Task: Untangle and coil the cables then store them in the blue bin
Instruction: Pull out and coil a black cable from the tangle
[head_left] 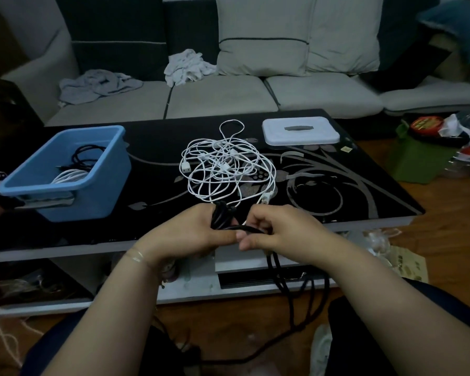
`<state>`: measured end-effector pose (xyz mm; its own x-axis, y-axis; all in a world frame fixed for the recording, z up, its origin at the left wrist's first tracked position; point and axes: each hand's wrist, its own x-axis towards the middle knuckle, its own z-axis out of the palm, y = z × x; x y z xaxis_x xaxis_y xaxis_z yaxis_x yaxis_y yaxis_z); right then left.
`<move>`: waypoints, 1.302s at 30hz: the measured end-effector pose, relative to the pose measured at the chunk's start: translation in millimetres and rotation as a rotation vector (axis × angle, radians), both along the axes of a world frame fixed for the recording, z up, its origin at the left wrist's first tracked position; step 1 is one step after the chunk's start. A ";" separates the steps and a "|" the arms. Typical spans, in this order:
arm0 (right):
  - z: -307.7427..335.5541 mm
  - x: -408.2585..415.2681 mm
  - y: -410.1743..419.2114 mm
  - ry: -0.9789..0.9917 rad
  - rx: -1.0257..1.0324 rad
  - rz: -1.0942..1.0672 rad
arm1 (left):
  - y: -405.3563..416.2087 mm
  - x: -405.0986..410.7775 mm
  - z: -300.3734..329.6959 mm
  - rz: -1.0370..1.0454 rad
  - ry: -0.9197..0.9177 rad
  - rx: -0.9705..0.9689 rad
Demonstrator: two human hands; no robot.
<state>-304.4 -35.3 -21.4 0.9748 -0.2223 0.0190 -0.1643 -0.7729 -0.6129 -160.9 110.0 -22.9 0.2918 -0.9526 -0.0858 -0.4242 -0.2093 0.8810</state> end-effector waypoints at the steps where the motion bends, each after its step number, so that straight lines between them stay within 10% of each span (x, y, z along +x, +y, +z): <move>1: 0.4 -0.6 -3.7 0.044 0.064 0.020 | 0.3 -0.6 -0.1 -0.002 0.001 -0.001; 11: 0.6 -3.0 -9.1 -0.131 0.451 0.116 | 2.5 -3.0 0.9 0.044 0.123 -0.012; 16: -1.3 -4.2 -11.1 -0.122 -0.034 -0.043 | 3.4 -12.3 5.0 -0.059 0.262 0.071; 23: -4.8 0.6 -17.7 -0.245 -0.066 -0.118 | 4.0 -20.3 6.6 -0.209 0.641 -0.043; 29: -5.4 11.2 -10.1 -0.369 0.443 -0.108 | -4.2 -21.3 -7.9 -0.170 0.816 -0.323; 39: -17.4 15.6 9.2 -0.163 0.547 0.019 | -7.6 4.0 -1.2 -0.181 1.461 -0.678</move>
